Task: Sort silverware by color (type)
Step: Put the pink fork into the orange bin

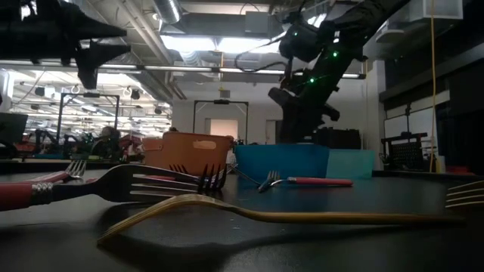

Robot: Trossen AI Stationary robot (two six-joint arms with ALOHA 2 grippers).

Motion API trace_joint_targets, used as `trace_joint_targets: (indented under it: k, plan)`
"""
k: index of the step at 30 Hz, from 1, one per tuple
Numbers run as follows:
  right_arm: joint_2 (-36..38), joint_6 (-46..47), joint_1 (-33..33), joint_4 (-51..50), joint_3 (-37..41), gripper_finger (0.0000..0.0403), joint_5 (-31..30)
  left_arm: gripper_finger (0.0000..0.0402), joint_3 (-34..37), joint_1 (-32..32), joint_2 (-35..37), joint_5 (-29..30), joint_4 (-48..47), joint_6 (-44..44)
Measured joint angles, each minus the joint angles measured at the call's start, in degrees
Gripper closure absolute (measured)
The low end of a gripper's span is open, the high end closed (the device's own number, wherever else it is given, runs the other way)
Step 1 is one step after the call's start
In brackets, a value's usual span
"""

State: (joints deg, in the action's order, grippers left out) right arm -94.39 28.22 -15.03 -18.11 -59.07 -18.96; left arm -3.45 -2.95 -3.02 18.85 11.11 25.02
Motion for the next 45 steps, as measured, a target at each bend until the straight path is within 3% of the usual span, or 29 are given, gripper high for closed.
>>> trace_joint_targets:
  k: [7, 16, 23, 29, 36, 45]
  plan:
    - [2.5, -1.8, 0.0, -0.1, 0.0, 0.0248, 0.0, 0.0272, -8.2, 0.0, -5.3, 0.2, -7.7, 5.9]
    - [3.0, -4.8, 0.0, -0.9, -0.1, 0.0248, 0.1, 0.0274, -22.7, 0.0, -21.7, 0.2, -17.6, 12.7]
    - [3.0, -6.4, 0.0, -1.9, -0.1, 0.0248, 0.1, 0.0274, -36.7, 0.0, -34.4, -2.5, -36.9, 31.5]
    - [3.0, -7.7, 0.0, -1.8, -0.1, 0.0248, 0.1, 0.0274, -44.2, 0.0, -44.5, -11.7, -53.5, 50.0]
    - [3.0, -10.3, 0.0, -1.8, -0.1, 0.0248, 0.1, 0.0274, -44.5, -1.5, -55.4, -23.4, -54.0, 52.6]
    - [3.0, -11.2, 0.0, -1.8, -0.1, 0.0248, 0.1, 0.0274, -44.5, -8.5, -68.9, -25.9, -45.1, 53.3]
